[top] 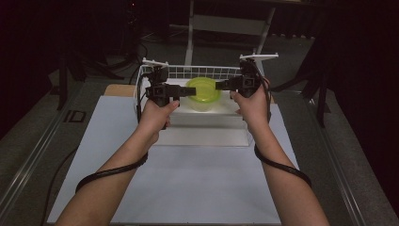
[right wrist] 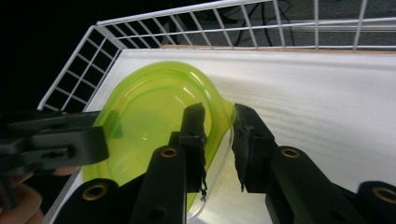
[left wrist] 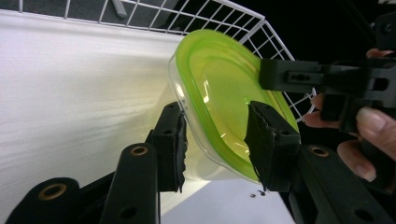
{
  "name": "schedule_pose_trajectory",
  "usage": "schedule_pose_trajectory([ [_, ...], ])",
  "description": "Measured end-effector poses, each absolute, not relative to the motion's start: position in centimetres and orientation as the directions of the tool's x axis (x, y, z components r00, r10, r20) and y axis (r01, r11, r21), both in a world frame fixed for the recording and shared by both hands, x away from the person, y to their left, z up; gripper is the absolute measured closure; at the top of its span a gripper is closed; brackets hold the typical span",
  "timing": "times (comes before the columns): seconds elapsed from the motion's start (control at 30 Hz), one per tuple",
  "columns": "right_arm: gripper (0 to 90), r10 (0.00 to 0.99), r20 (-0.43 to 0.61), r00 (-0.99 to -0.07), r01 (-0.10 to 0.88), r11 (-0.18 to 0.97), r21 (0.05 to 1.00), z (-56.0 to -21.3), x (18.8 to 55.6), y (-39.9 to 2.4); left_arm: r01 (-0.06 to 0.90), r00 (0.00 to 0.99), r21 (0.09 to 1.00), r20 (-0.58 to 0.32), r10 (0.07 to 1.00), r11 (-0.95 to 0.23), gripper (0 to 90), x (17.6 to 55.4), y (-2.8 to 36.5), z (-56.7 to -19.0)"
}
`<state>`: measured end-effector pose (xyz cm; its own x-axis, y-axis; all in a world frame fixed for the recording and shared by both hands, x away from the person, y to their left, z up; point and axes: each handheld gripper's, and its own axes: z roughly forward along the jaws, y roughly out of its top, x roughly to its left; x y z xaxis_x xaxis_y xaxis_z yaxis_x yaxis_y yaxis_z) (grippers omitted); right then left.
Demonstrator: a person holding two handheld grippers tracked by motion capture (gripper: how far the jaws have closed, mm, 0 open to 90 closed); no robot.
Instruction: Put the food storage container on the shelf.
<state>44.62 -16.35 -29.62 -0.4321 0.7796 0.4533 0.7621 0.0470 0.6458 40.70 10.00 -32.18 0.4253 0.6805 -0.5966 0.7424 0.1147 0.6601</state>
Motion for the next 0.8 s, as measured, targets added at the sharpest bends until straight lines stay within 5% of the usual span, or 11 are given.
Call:
schedule_pose_trajectory([
  [0.43,54.8,0.759,0.447,-0.474,0.731,0.057,0.680,-28.8,44.5,-16.7,0.723,0.419,0.675,-0.599,0.683,0.149,38.7,40.6,10.9,-32.1],
  [0.8,52.6,0.735,0.408,-0.541,0.666,0.079,0.742,-27.3,41.9,-17.0,0.638,0.447,0.756,-0.522,0.727,0.151,26.9,38.5,12.4,-30.6],
])
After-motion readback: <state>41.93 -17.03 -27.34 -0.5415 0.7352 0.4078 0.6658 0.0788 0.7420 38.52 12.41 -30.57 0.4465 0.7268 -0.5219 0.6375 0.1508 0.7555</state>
